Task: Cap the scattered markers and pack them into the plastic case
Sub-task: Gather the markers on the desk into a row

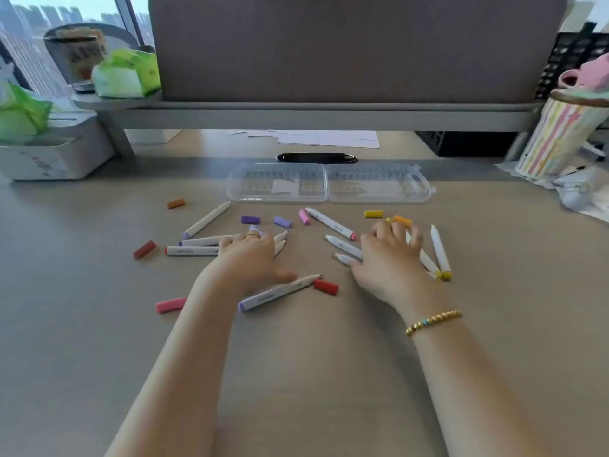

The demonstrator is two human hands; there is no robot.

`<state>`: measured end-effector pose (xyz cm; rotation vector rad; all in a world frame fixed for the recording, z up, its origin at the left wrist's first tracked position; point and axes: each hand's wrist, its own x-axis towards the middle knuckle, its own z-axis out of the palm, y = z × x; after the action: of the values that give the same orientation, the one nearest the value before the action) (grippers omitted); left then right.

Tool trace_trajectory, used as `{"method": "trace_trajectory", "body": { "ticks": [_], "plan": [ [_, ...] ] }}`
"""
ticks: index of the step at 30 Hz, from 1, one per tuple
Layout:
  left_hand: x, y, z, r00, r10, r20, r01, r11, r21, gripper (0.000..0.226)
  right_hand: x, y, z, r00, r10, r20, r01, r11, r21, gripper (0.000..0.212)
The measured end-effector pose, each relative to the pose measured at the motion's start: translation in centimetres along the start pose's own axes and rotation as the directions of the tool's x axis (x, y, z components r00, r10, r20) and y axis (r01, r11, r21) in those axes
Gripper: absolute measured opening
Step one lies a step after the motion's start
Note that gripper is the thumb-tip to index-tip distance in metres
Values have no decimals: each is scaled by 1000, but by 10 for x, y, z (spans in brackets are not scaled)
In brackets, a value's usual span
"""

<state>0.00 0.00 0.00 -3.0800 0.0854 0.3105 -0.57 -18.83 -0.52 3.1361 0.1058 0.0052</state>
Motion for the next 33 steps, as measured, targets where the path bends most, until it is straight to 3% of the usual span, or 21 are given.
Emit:
{"method": "trace_trajectory", "body": {
  "ticks": [4,7,9,11,18,25,28,33],
  "plan": [
    [-8,-3,-3,1000,30,-8,-31,999,-33,75,0,0,3,1000,-9,-27,8,999,-42,32],
    [-23,-12,-12,997,65,40,-59,989,-134,84,0,-1,3,999,-21,-30,20,999,-34,34],
    [-29,-15,-12,995,86,57,-81,994,-74,83,-1,-3,1,999,-27,-40,24,998,-61,36],
    [-28,-10,-6,995,68,74,-67,998,-12,68,-2,-5,2,999,-29,-37,26,997,-69,36],
    [-6,13,-6,999,45,-27,-40,986,165,46,-4,-13,3,999,25,-41,-26,999,-19,32],
    [18,20,-4,995,-59,83,48,990,131,60,0,-19,3,999,43,-23,-44,998,-47,31],
    [19,19,4,997,-72,7,71,993,94,53,3,-20,6,998,53,-34,-55,997,-57,29],
    [17,6,-2,964,16,-266,-54,989,-135,24,5,-26,8,996,12,-87,-13,1000,-17,24]
  ]
}}
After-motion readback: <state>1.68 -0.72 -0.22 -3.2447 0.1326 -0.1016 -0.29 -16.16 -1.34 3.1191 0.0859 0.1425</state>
